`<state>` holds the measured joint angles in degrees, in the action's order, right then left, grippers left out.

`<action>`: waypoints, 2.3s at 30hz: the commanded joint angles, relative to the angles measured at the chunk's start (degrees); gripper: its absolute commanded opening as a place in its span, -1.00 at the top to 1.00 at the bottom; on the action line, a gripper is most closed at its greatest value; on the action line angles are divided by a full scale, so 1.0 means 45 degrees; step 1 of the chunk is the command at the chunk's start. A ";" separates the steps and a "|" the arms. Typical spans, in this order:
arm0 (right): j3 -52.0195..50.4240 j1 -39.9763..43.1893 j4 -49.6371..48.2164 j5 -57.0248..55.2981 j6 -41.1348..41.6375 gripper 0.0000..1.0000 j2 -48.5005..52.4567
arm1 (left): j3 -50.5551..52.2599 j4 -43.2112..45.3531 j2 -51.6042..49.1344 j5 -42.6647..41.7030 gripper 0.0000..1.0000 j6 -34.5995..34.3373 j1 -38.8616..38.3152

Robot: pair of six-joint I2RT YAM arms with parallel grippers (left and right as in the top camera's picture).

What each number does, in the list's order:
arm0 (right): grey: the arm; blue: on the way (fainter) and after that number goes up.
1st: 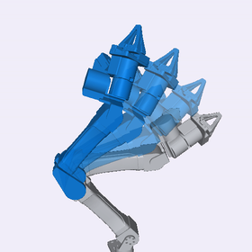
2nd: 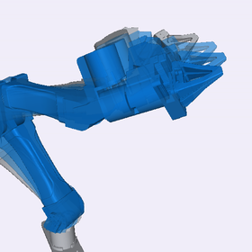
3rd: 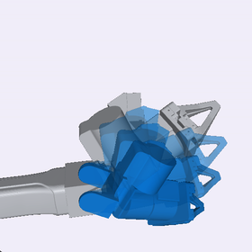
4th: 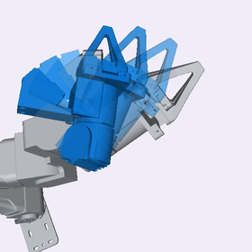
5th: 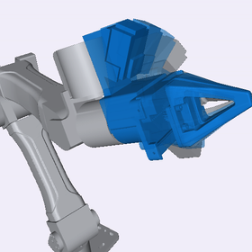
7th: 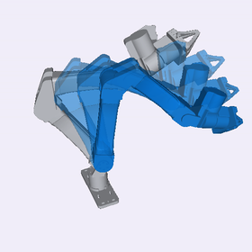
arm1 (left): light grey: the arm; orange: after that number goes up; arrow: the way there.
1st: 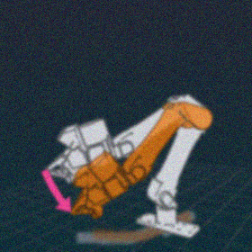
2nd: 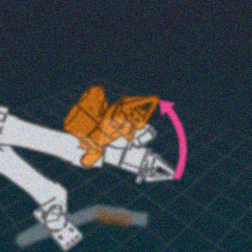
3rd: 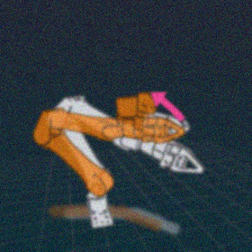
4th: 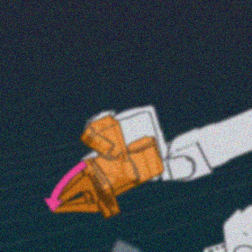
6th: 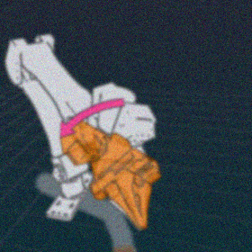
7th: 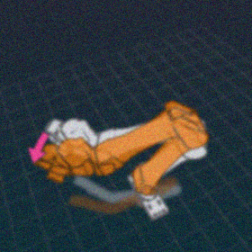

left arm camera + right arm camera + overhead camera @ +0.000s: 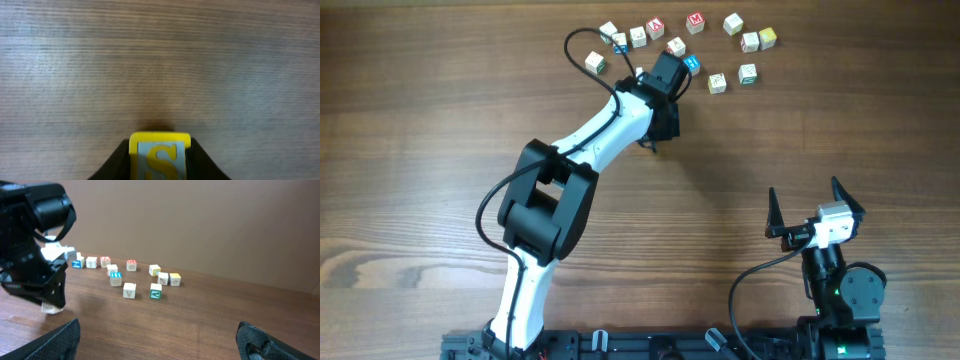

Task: Form a tower
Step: 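Lower the left gripper onto the yellow S block and close it, then carry the yellow S block to the table center and release it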

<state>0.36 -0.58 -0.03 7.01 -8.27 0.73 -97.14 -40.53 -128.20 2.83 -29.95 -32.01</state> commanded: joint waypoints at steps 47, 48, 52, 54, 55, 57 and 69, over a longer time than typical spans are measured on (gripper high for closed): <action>-0.0010 0.0063 -0.0063 -0.0126 -0.0151 -0.99 -0.0068 | 0.1753 0.1486 0.0126 0.1705 -0.95 0.0602 -0.0831; -0.0010 0.0063 -0.0063 -0.0126 -0.0146 -0.99 -0.0068 | 0.1753 0.1404 0.0267 0.1700 -1.00 0.0607 -0.0840; -0.0010 0.0063 -0.0063 -0.0126 -0.0151 -0.99 -0.0068 | 0.1753 0.0845 0.1321 0.1583 -1.00 0.0602 -0.0840; -0.0010 0.0063 -0.0063 -0.0126 -0.0151 -1.00 -0.0068 | 0.1753 0.0398 0.2152 0.1511 -1.00 0.0597 -0.0840; -0.0010 0.0063 -0.0063 -0.0126 -0.0151 -0.99 -0.0068 | 0.1753 0.0180 0.2613 0.1477 -1.00 0.0597 -0.0840; -0.0010 0.0063 -0.0063 -0.0126 -0.0151 -1.00 -0.0068 | 0.1753 -0.0287 0.3575 0.1477 -1.00 0.0597 -0.0840; -0.0010 0.0063 -0.0063 -0.0126 -0.0151 -0.99 -0.0068 | 0.1753 -0.3638 0.8602 0.2317 -1.00 0.0583 -0.0816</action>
<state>0.36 -0.58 0.01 7.03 -8.27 0.73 -89.10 -54.68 -93.91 10.15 -27.51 -36.21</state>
